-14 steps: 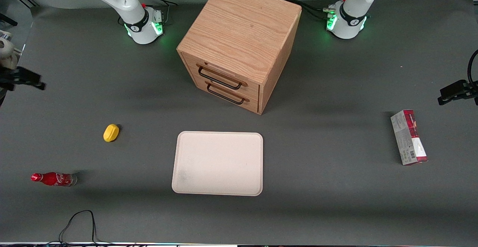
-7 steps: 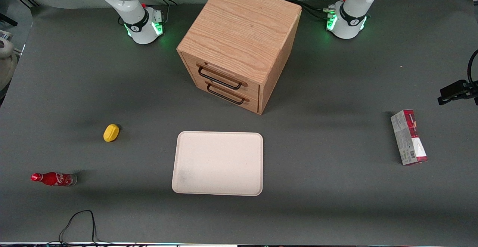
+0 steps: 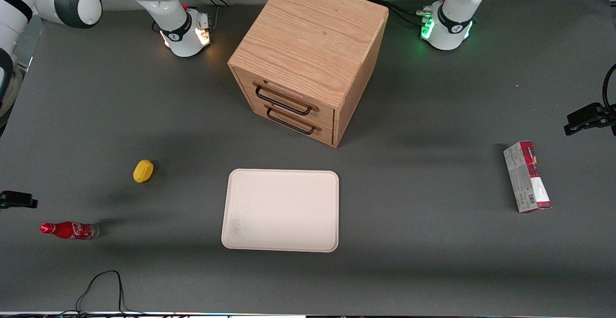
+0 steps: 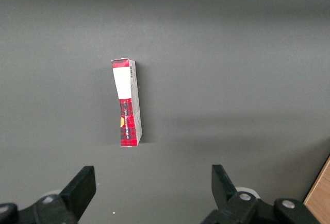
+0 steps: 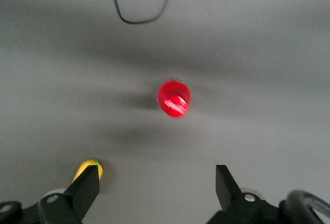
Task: Place coke bottle on tray
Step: 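Move the right gripper down toward the red Coca-Cola bottle, then close the right gripper around the bottle's cap end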
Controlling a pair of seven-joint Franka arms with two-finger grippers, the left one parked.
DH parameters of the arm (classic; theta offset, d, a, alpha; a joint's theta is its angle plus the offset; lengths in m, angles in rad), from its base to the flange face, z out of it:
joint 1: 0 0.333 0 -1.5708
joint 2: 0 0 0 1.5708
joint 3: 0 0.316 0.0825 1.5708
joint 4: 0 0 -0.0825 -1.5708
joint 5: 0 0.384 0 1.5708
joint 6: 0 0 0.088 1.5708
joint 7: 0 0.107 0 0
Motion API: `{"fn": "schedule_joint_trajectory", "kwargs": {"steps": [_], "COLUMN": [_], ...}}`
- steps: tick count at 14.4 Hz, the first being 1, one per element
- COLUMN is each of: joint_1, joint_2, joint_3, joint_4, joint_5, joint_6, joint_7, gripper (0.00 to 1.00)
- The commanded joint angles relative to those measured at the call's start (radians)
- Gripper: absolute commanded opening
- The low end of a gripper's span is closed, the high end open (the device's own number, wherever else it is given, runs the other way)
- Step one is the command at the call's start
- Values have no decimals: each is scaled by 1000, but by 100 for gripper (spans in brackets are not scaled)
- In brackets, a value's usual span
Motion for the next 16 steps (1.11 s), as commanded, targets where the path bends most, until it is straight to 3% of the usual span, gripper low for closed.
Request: {"fn": "schedule_joint_trajectory", "kwargs": {"steps": [1, 13, 14, 15, 16], "joint_1": [-21, -34, -34, -34, -34], "joint_2": [84, 169, 169, 169, 167], "joint_3": [2, 10, 8, 8, 6], "joint_4": [48, 49, 49, 49, 49], "joint_5": [58, 55, 53, 52, 50], "joint_6": [61, 132, 130, 130, 127], "joint_7": [-7, -31, -31, -33, -38], "gripper": [100, 97, 92, 71, 34]}}
